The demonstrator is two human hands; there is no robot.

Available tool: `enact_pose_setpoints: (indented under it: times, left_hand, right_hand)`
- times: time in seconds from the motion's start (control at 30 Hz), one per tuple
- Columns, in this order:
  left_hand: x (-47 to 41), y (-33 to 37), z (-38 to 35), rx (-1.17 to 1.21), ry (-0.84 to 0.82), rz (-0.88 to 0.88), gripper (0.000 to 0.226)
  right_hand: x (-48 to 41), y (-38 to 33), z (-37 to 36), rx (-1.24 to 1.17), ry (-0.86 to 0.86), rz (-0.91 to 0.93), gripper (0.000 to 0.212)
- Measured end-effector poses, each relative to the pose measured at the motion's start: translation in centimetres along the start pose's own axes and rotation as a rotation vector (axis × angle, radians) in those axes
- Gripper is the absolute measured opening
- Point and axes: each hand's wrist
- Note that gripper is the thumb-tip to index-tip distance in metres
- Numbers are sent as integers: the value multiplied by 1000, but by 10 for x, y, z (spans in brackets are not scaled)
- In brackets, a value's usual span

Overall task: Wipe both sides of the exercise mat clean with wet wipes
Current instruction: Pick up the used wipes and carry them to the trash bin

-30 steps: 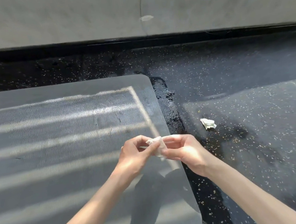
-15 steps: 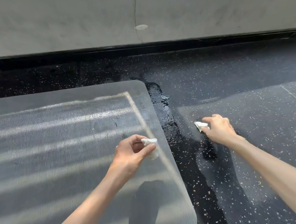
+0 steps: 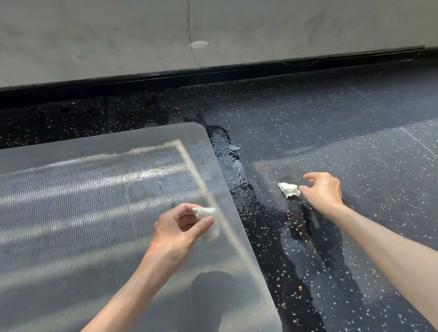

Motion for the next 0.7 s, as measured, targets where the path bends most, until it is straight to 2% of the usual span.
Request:
enact_pose_setpoints:
  times: [0.07, 0.13, 0.23, 0.3, 0.4, 0.47, 0.53, 0.57, 0.63, 0.7]
  left_hand:
    - [0, 0, 0, 8, -6, -4, 15]
    - [-1, 1, 0, 19, -11, -1, 28]
    - [-3, -1, 1, 27, 0, 18, 38]
    - [-4, -3, 1, 33, 6, 31, 39]
    - [-5, -5, 4, 44, 24, 46, 36]
    - [-6, -6, 5, 47, 30, 41, 32]
    - [-8, -6, 8, 40, 53, 30, 30]
    - [-10, -5, 12, 38, 81, 22, 29]
    - [-17, 2, 19, 57, 138, 9, 28]
    - [-29, 18, 32, 104, 194, -10, 27]
  right_hand:
    - [-5, -2, -2, 118, -95, 84, 47]
    - [-10, -7, -7, 155, -174, 121, 52]
    - [-16, -12, -18, 187, -215, 151, 57]
    - [-17, -14, -23, 220, -206, 145, 51]
    - [-16, -18, -28, 332, -175, 159, 31]
    - [-13, -22, -28, 316, -144, 147, 21]
    - [-6, -35, -26, 87, -122, 55, 19]
    - [-2, -48, -26, -151, -142, -25, 15]
    - [11, -77, -26, -718, -318, -200, 11]
    - [28, -114, -25, -1103, -562, -254, 17]
Point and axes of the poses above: each hand's wrist, its own x-axis away from the middle knuckle, its own z-axis out of the back of the hand, y = z × x, and after that the axes turned 1 degree about -y, right-handed
